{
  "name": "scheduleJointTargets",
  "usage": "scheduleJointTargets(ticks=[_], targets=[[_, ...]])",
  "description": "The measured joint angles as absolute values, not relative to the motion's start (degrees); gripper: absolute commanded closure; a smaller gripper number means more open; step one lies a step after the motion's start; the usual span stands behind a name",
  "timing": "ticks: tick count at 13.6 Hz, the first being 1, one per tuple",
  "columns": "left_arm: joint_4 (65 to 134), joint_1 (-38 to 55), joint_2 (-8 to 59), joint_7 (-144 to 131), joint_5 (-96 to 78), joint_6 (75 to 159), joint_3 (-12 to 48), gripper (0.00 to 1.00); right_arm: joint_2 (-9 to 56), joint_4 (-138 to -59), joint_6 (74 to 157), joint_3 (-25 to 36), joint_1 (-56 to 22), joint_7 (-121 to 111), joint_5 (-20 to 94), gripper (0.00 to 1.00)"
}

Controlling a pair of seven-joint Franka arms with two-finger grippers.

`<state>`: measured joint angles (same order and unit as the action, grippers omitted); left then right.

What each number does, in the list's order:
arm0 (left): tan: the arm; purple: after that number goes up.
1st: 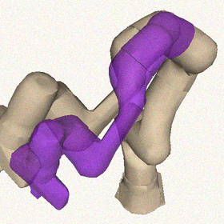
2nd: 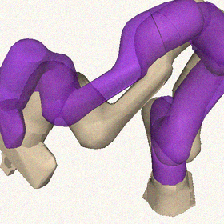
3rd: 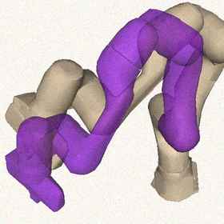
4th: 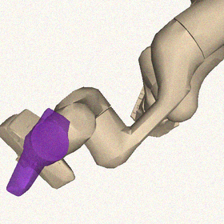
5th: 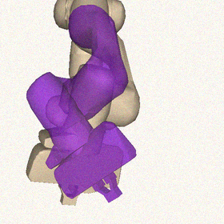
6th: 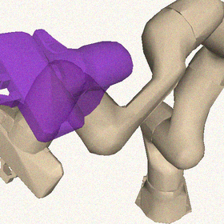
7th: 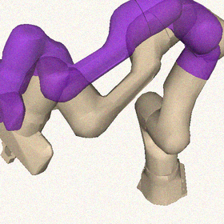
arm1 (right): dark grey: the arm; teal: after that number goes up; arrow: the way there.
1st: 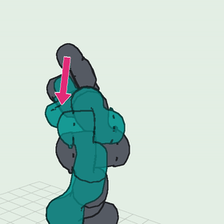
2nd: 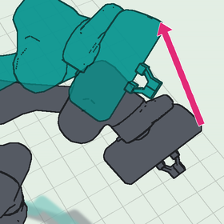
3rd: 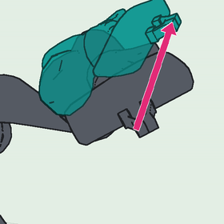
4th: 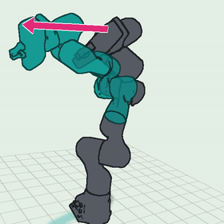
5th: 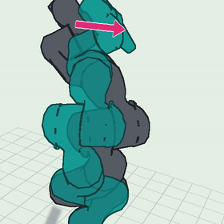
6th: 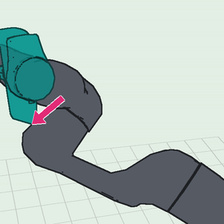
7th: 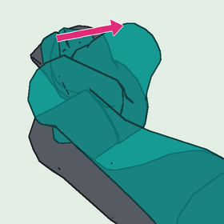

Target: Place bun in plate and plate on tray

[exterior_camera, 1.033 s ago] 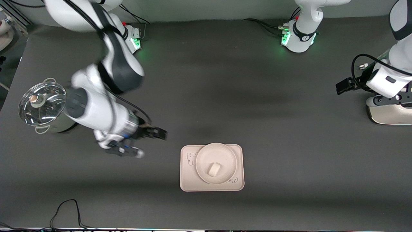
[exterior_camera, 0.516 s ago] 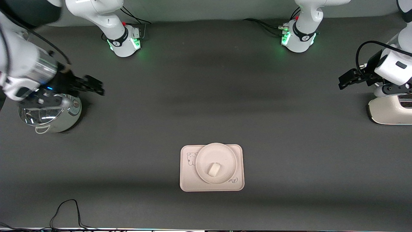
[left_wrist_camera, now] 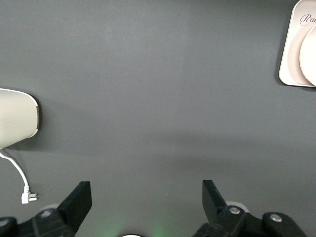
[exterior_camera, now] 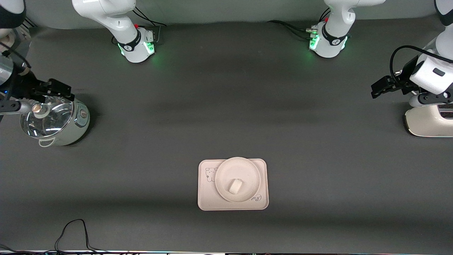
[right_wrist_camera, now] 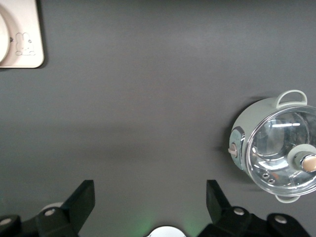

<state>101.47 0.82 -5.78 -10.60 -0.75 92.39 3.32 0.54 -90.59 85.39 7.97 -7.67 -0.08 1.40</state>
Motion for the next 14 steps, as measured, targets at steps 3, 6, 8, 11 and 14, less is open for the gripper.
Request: scheduleJointTargets(ticks=[3,6,8,11,14], targets=[[101.44,0.85,-5.78,-10.61,-0.75,92.39,3.46,0.00,0.71,-92.16,87.23,8.17,-6.58,-0.79,1.37,0.00],[101.44,0.86,-5.78,-10.62,-0.75,92.39,3.62,0.00,0.68,-92.22,87.57,8.14,-4.46,-2.72,1.37,0.00],[101.44,0.86,-5.79,-10.62,-0.76,92.19,3.62,0.00,0.65,-92.22,87.57,7.99,-4.39,-2.84,1.37,0.00],[101.44,0.86,-5.81,-10.63,-0.77,92.10,3.61,0.00,0.63,-92.21,87.57,7.71,-4.43,-2.84,1.37,0.00],[101.44,0.86,-5.82,-10.62,-0.77,92.05,3.53,0.00,0.63,-92.21,87.57,7.67,-4.44,-2.84,1.37,0.00]])
